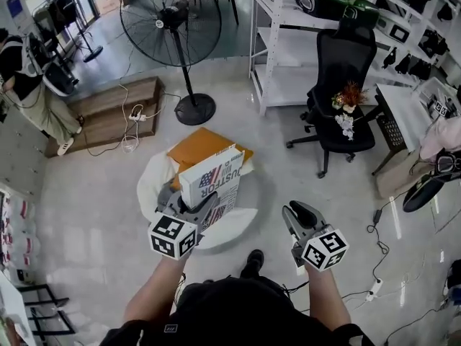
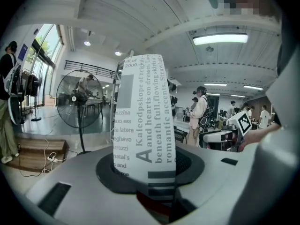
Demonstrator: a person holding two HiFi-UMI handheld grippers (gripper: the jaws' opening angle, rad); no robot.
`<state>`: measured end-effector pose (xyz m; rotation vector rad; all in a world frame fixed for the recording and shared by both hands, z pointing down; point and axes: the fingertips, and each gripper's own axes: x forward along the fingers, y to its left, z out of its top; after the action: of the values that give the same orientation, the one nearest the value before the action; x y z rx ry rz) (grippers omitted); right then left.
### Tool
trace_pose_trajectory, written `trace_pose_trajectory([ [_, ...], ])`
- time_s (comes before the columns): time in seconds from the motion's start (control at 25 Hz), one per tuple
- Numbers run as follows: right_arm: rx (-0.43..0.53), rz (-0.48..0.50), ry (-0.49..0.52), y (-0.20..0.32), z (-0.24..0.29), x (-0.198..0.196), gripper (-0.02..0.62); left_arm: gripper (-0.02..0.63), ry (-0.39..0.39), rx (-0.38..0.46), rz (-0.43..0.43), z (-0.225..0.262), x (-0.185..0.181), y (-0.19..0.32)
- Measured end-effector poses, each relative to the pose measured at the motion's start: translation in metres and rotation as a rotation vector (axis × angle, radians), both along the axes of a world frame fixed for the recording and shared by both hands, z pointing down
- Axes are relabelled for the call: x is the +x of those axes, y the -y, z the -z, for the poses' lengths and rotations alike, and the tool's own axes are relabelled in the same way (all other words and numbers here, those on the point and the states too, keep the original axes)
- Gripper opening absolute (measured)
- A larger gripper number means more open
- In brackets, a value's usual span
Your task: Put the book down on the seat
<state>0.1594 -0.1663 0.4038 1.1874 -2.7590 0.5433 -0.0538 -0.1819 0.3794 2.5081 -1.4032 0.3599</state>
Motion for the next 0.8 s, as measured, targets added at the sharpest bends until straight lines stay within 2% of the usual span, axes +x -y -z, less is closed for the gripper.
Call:
trace_pose_trajectory([
  [0.4,-0.027,0.061,0.026,0.051,-0.013,0.035,0.115,0.16,0.026,-0.016,0.065,-0.001,0.031,0.042],
  [0.8,-0.042,0.113,0.001,0.069,-0.021,0.001,0.115,0.16,-0.005,-0.049,0.116,-0.023,-0.001,0.049],
])
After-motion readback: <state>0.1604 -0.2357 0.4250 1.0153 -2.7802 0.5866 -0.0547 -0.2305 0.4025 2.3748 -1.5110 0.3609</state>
